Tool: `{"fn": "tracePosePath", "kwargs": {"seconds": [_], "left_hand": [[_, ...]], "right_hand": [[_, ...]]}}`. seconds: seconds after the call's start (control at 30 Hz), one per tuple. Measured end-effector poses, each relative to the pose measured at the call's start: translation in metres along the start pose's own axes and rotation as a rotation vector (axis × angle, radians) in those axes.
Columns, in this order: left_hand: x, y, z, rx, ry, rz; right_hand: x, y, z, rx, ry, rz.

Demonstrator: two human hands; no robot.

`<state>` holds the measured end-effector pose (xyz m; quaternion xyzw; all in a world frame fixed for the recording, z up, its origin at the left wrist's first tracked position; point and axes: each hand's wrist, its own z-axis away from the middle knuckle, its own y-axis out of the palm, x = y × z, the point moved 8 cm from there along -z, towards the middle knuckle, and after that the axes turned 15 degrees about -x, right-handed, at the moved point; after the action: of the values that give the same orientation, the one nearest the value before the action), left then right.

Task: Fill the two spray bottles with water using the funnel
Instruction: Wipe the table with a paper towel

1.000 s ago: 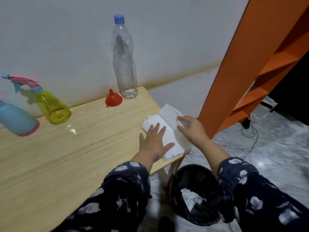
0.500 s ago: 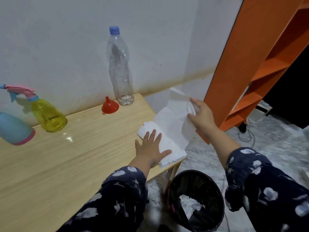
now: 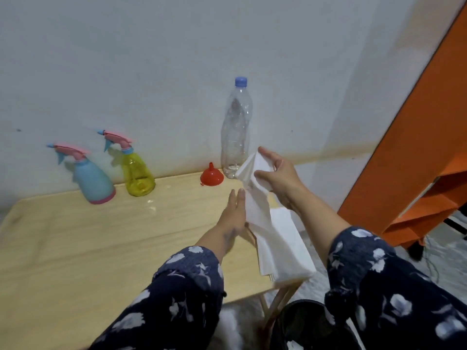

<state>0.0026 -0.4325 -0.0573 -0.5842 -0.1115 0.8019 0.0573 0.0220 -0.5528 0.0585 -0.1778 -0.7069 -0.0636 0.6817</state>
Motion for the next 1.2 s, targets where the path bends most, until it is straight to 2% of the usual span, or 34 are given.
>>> {"fn": "tracePosePath", "kwargs": {"seconds": [0.1, 0.17, 0.27, 0.37, 0.53, 0.67, 1.03, 1.2], "left_hand": [[0.000, -0.054, -0.011, -0.207, -0.080, 0.271], [-0.006, -0.097, -0.012, -0.367, -0.021, 0.351], [-0.007, -0.158, -0.009, -0.592, 0.110, 0.224], [0.007, -0.207, -0.004, -0.680, 0.146, -0.007], [0.036, -0.270, -0.001, -0.627, 0.215, -0.371], [0.067, -0.319, -0.007, -0.559, 0.171, -0.559], [0.134, -0.404, -0.064, -0.298, 0.107, -0.817], [0.152, -0.416, -0.078, -0.202, 0.084, -0.939]], "right_hand": [[0.010, 0.035, 0.001, 0.049, 0.008, -0.053], [0.009, 0.058, 0.003, 0.080, 0.043, -0.082], [0.004, 0.095, 0.013, 0.127, 0.031, -0.036], [-0.004, 0.131, 0.029, 0.171, -0.039, 0.071], [-0.039, 0.197, 0.056, 0.321, -0.009, 0.255], [-0.058, 0.248, 0.084, 0.455, -0.009, 0.358], [-0.098, 0.355, 0.121, 0.419, 0.082, 0.447], [-0.108, 0.378, 0.121, 0.441, -0.098, 0.752]]}}
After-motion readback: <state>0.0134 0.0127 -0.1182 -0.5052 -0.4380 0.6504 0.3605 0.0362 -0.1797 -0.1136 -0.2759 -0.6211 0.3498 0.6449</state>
